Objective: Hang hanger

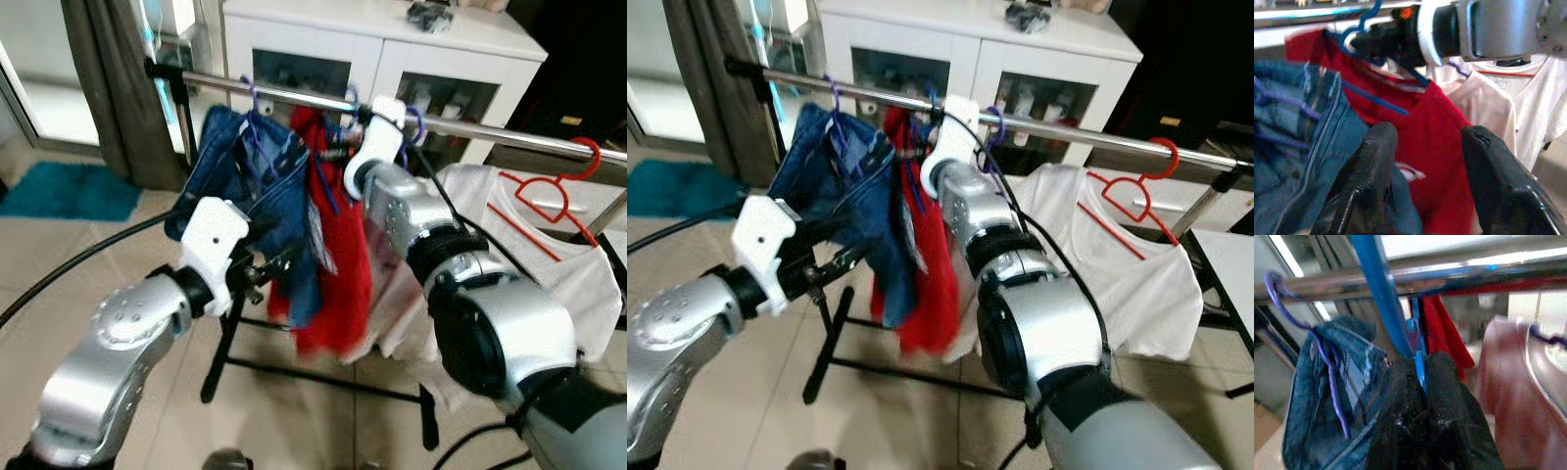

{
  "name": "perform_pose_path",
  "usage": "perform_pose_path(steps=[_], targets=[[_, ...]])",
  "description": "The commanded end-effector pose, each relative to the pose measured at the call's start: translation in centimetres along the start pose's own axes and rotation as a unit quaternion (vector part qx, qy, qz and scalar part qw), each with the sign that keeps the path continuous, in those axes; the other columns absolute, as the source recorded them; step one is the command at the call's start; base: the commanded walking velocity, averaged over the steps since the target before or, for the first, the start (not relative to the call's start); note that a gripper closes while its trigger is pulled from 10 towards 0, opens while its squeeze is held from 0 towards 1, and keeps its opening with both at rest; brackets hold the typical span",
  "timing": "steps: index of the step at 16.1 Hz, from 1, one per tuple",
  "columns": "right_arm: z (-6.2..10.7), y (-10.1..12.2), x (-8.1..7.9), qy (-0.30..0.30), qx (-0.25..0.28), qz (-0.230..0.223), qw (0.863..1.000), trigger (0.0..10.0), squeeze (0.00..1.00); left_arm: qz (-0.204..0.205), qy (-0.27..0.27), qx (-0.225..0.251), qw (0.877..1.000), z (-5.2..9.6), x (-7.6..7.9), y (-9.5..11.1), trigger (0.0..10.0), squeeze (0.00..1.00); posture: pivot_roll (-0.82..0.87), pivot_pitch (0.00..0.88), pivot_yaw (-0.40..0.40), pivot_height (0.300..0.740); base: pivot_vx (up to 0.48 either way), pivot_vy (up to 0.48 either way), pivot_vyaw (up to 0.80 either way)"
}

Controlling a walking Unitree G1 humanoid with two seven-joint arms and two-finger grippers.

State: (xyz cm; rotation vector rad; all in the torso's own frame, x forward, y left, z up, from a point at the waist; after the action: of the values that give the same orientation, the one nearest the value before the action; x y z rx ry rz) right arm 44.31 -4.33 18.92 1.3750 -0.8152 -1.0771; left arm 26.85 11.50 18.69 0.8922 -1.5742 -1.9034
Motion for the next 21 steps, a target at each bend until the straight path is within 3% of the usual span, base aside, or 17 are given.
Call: perform_pose_path(steps=[1, 3, 6, 8, 12, 15, 17, 19, 20, 21], targets=[[0.4, 0.2, 0.9, -0.003, 0.026, 0.005, 1.000, 10.0, 0.00, 0.000, 0.003, 0.004, 1.000, 0.4, 0.2, 0.5, 10.0, 0.00, 0.28, 0.115, -0.112, 0.740, 0.000, 0.000, 0.00], [0.7, 0.2, 1.2, -0.009, 0.043, 0.003, 0.999, 10.0, 0.00, -0.005, 0.013, 0.011, 1.000, 0.6, 0.1, 1.0, 10.0, 0.00, 0.30, 0.157, -0.094, 0.740, 0.000, 0.000, 0.00], [0.1, 2.1, 0.8, -0.016, 0.050, 0.022, 0.998, 10.0, 0.00, -0.015, 0.010, 0.045, 0.999, 0.1, 0.0, 3.1, 10.0, 0.00, 0.33, 0.201, -0.075, 0.740, 0.000, 0.000, 0.00], [-0.2, 3.1, 0.8, -0.028, 0.051, 0.030, 0.998, 10.0, 0.00, -0.021, 0.011, 0.062, 0.998, 0.1, -0.2, 4.3, 10.0, 0.00, 0.34, 0.208, -0.071, 0.740, 0.000, 0.000, 0.00], [-0.4, 3.5, 1.0, -0.040, 0.033, 0.039, 0.998, 10.0, 0.00, -0.025, 0.019, 0.064, 0.997, 0.1, -0.4, 4.6, 10.0, 0.00, 0.34, 0.206, -0.076, 0.740, 0.000, 0.000, 0.00], [-0.8, 5.3, 0.4, -0.043, 0.033, 0.044, 0.998, 10.0, 0.00, -0.027, 0.047, 0.106, 0.993, -0.2, -1.4, 6.5, 10.0, 0.00, 0.34, 0.198, -0.076, 0.740, 0.000, 0.000, 0.00], [-0.9, 4.8, 0.1, -0.041, 0.011, 0.053, 0.998, 10.0, 0.00, -0.029, 0.055, 0.109, 0.992, -0.3, -1.7, 6.8, 10.0, 0.00, 0.34, 0.193, -0.077, 0.740, 0.000, 0.000, 0.00], [-0.9, 2.8, -0.6, -0.016, -0.042, 0.088, 0.995, 10.0, 0.00, -0.028, 0.081, 0.104, 0.991, -0.4, -2.5, 6.8, 10.0, 0.00, 0.34, 0.186, -0.085, 0.740, 0.000, 0.000, 0.00], [-0.9, 2.2, -0.9, -0.006, -0.051, 0.076, 0.996, 10.0, 0.00, -0.027, 0.082, 0.111, 0.990, -0.3, -2.6, 7.1, 10.0, 0.00, 0.33, 0.182, -0.083, 0.740, 0.000, 0.000, 0.00], [-0.8, 2.2, -0.7, -0.009, -0.049, 0.079, 0.996, 10.0, 1.00, -0.024, 0.084, 0.120, 0.989, -0.3, -2.6, 7.2, 10.0, 0.00, 0.33, 0.181, -0.082, 0.740, 0.000, 0.000, 0.00]])
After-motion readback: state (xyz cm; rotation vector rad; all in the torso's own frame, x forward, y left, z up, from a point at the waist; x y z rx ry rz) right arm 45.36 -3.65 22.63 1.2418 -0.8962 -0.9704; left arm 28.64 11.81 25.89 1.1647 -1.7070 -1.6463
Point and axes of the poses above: a point about 5 cm out from each wrist's last joint towards the gripper, its own z axis pointing back from the gripper into the wrist, its own y axis along the axis of the wrist's last joint, x = y × z, the point moved 4 cm from there along -z, pointing out of the wrist towards the gripper
